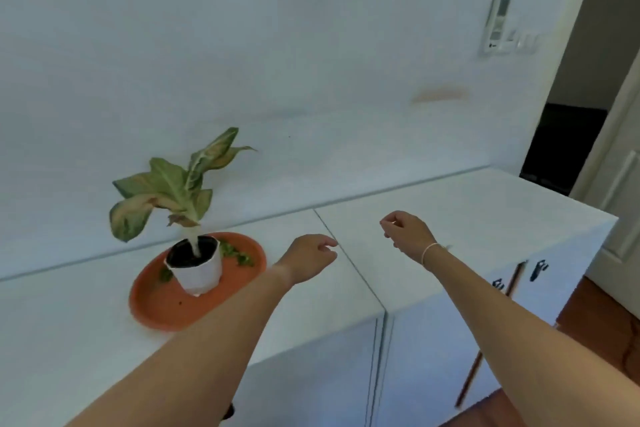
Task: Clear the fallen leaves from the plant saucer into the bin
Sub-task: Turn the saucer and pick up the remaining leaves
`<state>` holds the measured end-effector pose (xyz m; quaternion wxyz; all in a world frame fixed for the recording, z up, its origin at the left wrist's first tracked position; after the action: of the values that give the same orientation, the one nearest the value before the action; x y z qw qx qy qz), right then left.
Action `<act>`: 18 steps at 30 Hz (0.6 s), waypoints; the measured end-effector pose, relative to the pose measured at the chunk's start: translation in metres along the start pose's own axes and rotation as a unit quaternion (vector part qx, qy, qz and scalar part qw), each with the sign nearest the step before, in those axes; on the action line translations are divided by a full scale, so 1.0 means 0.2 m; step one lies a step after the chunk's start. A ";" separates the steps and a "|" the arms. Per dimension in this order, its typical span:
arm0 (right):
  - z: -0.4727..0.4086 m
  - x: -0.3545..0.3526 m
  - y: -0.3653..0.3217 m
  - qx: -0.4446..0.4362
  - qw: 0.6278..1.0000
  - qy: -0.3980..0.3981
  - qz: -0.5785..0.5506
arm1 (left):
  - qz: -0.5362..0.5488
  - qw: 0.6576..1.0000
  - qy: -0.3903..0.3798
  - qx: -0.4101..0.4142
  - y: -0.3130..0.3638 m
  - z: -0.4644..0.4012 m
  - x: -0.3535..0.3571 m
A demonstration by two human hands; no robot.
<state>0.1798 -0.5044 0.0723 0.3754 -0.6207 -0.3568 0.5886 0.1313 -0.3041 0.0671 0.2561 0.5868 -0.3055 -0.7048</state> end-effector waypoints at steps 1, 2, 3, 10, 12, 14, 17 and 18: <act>0.02 0.12 -0.03 -0.006 1.000 -0.023 0.006 | 0.002 1.000 0.009 -0.021 -0.11 0.07 -0.05; 0.06 0.27 -0.07 -0.014 0.999 -0.049 0.010 | 0.006 0.999 0.025 -0.042 -0.23 0.15 -0.12; 0.10 0.40 -0.10 -0.018 0.997 -0.069 0.013 | 0.009 0.998 0.038 -0.055 -0.34 0.22 -0.18; 0.39 1.12 -0.23 -0.054 0.978 -0.194 0.061 | 0.000 0.989 0.088 -0.117 -0.85 0.64 -0.50; 0.43 1.23 -0.25 -0.063 0.975 -0.200 0.075 | -0.003 0.987 0.096 -0.128 -0.95 0.70 -0.55; 0.45 1.29 -0.26 -0.073 0.974 -0.196 0.085 | -0.008 0.985 0.108 -0.134 -1.01 0.75 -0.59; 0.47 1.34 -0.24 -0.087 0.969 -0.195 0.123 | -0.003 0.982 0.123 -0.140 -1.09 0.79 -0.60; 0.47 1.35 -0.23 -0.094 0.965 -0.199 0.142 | -0.007 0.981 0.126 -0.144 -1.11 0.79 -0.59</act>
<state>0.1004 -0.2402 -0.0148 0.1500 -0.5678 -0.3861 0.7113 -0.0042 -0.0467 0.0047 0.3696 0.6303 -0.1619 -0.6633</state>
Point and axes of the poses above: each hand's wrist, its own z-axis away from the middle knuckle, its own x-axis out of the palm, y = z × x, the point moved 6 cm from there along -z, towards the middle knuckle, and after that the axes turned 4 degrees about -z, right-handed, at the moved point
